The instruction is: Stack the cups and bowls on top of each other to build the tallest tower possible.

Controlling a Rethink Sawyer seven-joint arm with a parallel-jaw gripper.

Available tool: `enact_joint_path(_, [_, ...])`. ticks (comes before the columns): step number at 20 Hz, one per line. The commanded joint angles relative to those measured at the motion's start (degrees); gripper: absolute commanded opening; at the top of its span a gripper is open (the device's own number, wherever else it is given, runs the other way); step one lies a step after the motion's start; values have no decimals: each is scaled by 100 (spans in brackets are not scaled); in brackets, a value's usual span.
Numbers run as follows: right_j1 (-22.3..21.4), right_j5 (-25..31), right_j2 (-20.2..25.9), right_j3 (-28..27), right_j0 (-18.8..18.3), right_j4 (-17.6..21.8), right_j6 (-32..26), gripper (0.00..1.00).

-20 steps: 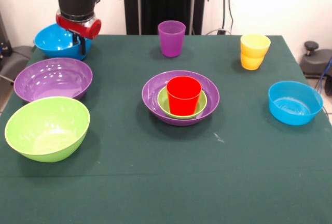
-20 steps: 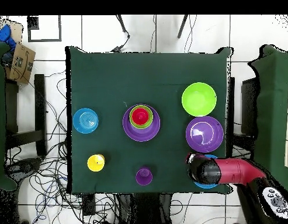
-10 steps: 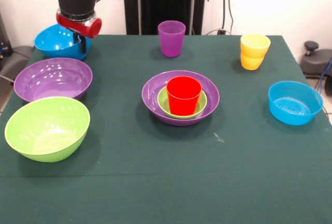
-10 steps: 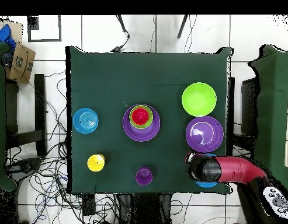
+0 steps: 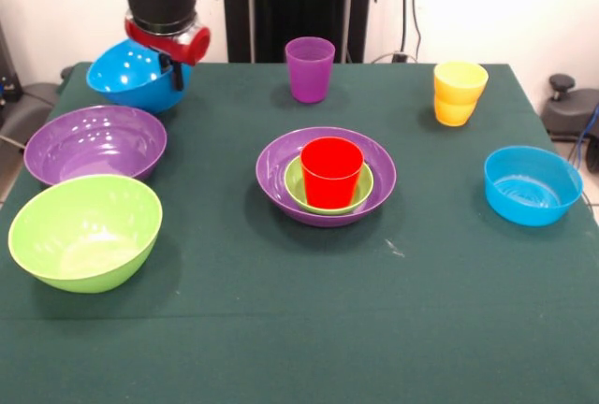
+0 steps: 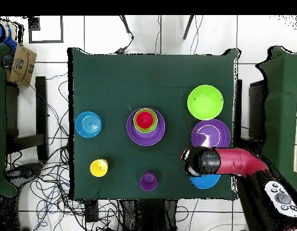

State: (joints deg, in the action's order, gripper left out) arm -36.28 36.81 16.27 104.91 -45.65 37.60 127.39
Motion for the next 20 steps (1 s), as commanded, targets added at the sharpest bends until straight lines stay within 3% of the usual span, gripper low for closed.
enact_joint_path(1, [-88, 777, 784, -640, 447, -426, -861, 0])
enact_joint_path(10, [64, 1156, 664, -1352, 992, -548, -475, 0])
enact_joint_path(20, [407, 2338, 530, -2962, 1572, -433, -768, 0])
